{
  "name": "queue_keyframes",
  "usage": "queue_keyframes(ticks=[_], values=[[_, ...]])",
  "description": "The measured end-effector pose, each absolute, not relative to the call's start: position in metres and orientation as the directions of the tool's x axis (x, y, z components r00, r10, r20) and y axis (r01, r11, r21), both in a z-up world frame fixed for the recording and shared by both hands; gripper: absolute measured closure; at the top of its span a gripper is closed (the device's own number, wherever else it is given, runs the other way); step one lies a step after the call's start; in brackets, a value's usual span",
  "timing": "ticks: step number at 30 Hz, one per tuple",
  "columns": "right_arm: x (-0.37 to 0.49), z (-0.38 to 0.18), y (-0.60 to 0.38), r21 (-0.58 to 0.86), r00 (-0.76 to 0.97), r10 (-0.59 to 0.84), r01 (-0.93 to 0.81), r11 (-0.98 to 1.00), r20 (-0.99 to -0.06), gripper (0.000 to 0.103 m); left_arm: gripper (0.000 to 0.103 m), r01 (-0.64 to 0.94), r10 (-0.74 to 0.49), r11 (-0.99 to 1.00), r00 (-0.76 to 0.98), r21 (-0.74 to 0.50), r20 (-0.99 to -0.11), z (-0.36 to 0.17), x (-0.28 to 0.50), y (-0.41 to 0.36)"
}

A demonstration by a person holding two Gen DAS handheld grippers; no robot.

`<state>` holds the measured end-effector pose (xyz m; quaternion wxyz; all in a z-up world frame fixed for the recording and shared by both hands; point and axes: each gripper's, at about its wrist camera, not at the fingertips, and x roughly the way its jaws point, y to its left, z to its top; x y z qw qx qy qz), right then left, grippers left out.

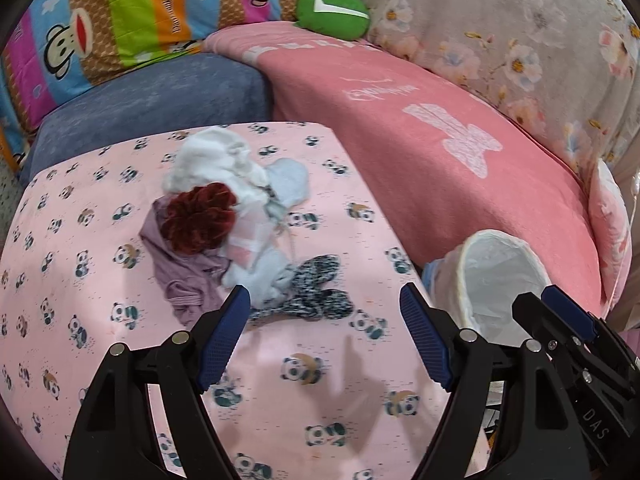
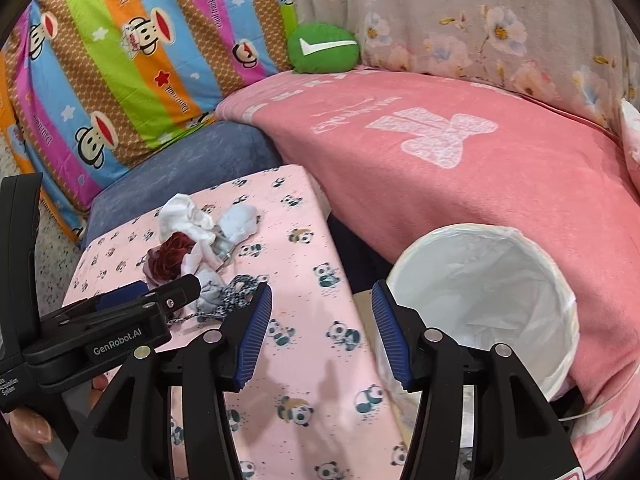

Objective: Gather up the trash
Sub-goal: 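Grasp the lilac pouch with the left tool while the right tool grasps the leopard strap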

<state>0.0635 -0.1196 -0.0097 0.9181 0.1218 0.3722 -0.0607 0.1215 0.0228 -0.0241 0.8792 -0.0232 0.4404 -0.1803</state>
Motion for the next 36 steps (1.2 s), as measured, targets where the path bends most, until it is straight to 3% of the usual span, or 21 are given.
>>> queue_keyframes(ticks=[7, 19, 28, 33, 36], values=[[0.084, -0.026, -0.093, 0.185, 0.687, 0.026, 0.16, 0.969, -0.727, 0.049, 0.02, 0.194, -0.271, 0.961, 0.542, -0.195, -0.795, -0.043, 0.136, 0.063], [0.125, -0.067, -0.054, 0.195, 0.625, 0.08, 0.118, 0.974, -0.776, 0.049, 0.02, 0.077, -0.222, 0.974, 0.493, -0.212, -0.841, -0.079, 0.16, 0.112], [0.153, -0.096, -0.046, 0.199, 0.581, 0.089, 0.129, 0.971, -0.809, 0.049, 0.021, 0.062, -0.283, 0.956, 0.446, -0.286, -0.849, -0.099, 0.178, 0.119], [0.164, -0.112, -0.043, 0.201, 0.554, 0.094, 0.136, 0.97, -0.827, 0.049, 0.029, 0.083, -0.338, 0.938, 0.426, -0.336, -0.839, -0.104, 0.181, 0.118], [0.167, -0.119, -0.042, 0.206, 0.543, 0.101, 0.137, 0.969, -0.834, 0.049, 0.04, 0.113, -0.369, 0.928, 0.42, -0.356, -0.829, -0.103, 0.182, 0.116]])
